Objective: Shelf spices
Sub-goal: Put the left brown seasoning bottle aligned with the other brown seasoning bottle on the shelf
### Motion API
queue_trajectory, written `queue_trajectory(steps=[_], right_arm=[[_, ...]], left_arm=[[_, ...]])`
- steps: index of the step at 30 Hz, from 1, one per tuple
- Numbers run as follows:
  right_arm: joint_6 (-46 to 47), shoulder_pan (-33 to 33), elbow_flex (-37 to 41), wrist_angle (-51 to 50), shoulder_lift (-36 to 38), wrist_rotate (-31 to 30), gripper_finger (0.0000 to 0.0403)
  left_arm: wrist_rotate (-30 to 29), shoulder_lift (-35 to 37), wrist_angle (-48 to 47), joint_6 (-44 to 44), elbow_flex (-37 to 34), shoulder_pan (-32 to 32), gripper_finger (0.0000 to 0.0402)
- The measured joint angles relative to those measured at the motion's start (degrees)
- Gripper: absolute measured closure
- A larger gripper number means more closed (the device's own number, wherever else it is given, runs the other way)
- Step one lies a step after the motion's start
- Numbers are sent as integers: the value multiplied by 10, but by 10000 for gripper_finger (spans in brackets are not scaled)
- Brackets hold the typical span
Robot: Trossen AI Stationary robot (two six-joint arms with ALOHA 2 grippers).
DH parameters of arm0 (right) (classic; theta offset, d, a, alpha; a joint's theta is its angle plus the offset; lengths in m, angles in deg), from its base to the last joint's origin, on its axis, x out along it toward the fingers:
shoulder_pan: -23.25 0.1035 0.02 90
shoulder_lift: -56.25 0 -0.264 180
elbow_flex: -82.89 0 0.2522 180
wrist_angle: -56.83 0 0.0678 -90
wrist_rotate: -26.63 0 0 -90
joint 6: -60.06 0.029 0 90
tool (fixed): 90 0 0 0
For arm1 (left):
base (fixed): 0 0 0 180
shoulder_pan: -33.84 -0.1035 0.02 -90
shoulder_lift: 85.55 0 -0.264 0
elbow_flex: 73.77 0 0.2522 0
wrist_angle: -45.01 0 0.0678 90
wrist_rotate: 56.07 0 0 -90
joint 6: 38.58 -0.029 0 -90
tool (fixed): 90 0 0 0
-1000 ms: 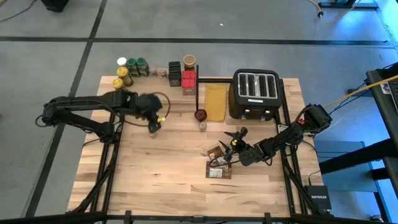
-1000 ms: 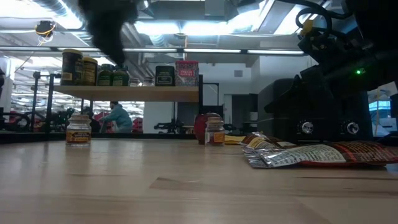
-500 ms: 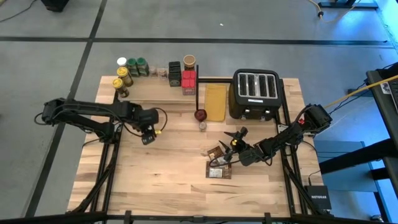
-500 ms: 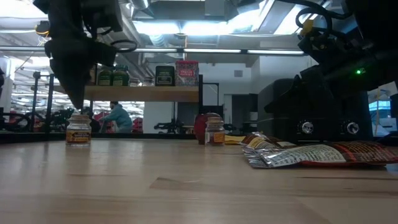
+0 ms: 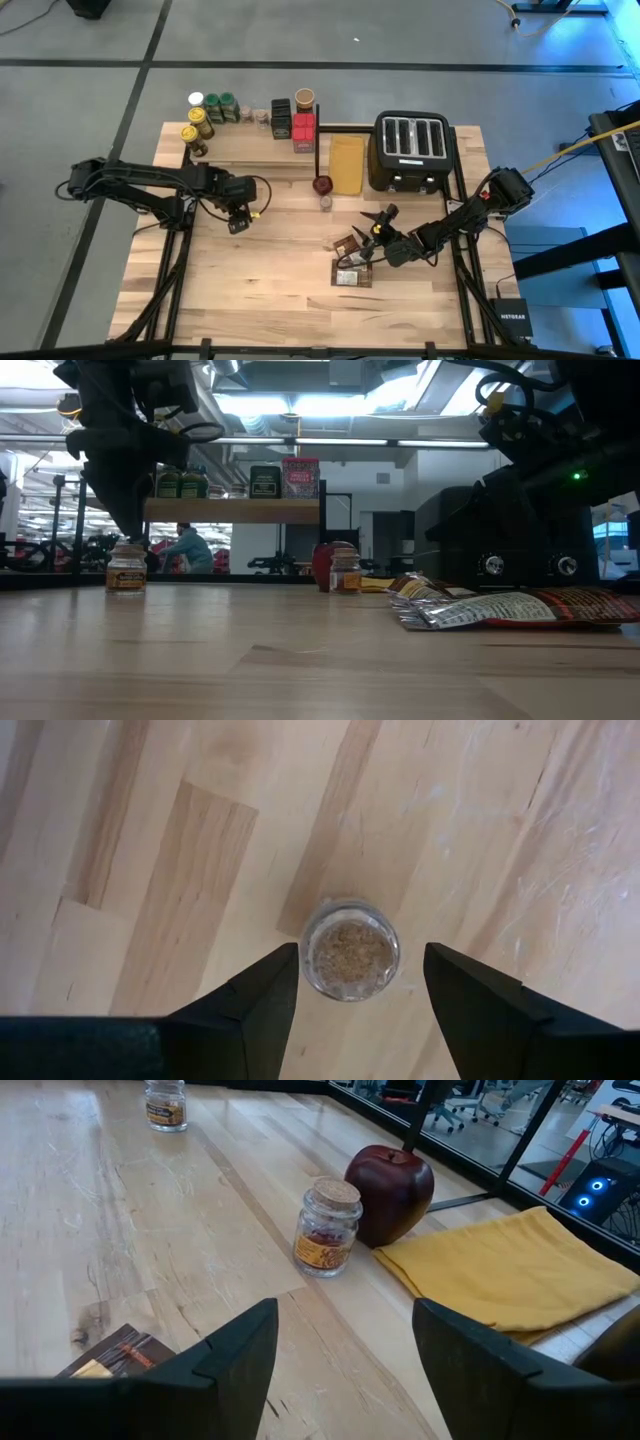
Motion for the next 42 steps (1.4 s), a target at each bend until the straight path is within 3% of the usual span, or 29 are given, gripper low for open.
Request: queue_trajectory(steps=[14,20,38,42], right_arm=[[0,0,0,0,0,0,166],[0,0,0,0,0,-5,166],[0,0,0,0,0,-9,166],[0,0,0,0,0,-9,166]], left_arm=[[-7,-14,8,17,-21,0,192],[19,-14,58,29,-54,5,192],[6,-15,159,44,-83,4,192],[3,-15,158,44,-83,4,215]])
